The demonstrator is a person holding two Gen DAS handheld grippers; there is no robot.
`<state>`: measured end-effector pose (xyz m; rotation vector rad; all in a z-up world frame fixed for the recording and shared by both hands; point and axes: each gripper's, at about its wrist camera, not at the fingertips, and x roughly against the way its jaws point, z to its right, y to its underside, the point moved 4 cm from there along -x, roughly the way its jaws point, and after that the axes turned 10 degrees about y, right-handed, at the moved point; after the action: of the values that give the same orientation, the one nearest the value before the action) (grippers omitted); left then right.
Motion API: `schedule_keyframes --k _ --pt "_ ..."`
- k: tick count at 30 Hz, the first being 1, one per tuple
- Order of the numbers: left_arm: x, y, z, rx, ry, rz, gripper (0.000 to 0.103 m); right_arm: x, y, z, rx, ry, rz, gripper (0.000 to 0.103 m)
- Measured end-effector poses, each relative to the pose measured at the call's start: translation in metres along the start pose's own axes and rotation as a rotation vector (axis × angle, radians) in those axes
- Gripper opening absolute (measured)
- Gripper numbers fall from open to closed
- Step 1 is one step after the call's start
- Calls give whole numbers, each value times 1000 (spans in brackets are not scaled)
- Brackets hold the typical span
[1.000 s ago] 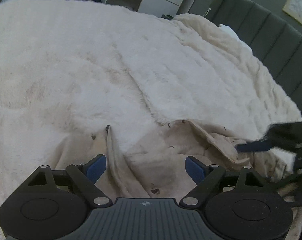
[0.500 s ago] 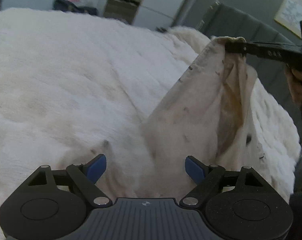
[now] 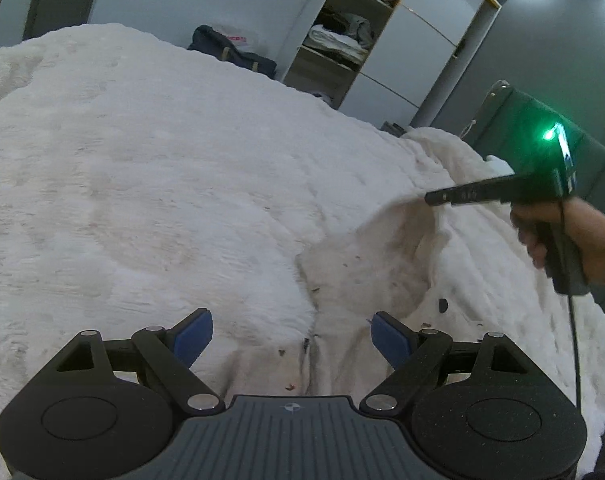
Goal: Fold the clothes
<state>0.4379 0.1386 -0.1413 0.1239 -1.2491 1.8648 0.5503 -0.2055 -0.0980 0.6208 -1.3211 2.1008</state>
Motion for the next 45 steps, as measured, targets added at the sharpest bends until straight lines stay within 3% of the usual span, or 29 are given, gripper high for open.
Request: schedule_keyframes --k 2,4,7,12,17,18,19,20,23,29,31,36,38,42,45 --pt "3 -2 1 3 4 13 83 8 -1 -7 1 -27 39 39" --pt "5 -4 1 9 12 21 83 23 -1 -16 1 -91 98 43" --pt "4 -3 1 27 33 23 83 16 7 -41 27 -296 -8 44" --pt "2 1 4 -28 -4 -7 83 -13 36 -55 -27 -345 -157 42" --pt "0 2 7 -66 -31 -15 83 -16 76 -61 -96 -462 -258 33" --pt "0 2 7 -63 -25 -14 83 -16 80 -61 -113 -485 -266 27" --pt "0 2 7 -61 -18 -14 83 -17 81 -61 -116 -495 -270 9" --pt "-1 2 7 -58 -13 -13 83 -16 81 -61 -105 -493 -262 3" --pt "2 2 7 -57 -10 -12 83 -3 64 -56 -75 -456 -166 0" --pt "6 0 0 -23 -1 9 83 21 -18 -31 -116 -409 35 0" --pt "6 -1 -2 -15 -1 10 83 20 -31 -32 -84 -392 29 1" --pt "8 -2 -4 -6 -2 16 83 13 -25 -81 169 -480 -64 23" --pt "9 -3 -4 -6 -1 20 83 8 -16 -100 224 -478 -90 33" --pt "11 -3 -4 -2 -1 21 83 -8 -8 -122 286 -441 -142 41" --pt "10 -3 -3 1 -1 18 83 -18 -7 -126 295 -438 -182 42"
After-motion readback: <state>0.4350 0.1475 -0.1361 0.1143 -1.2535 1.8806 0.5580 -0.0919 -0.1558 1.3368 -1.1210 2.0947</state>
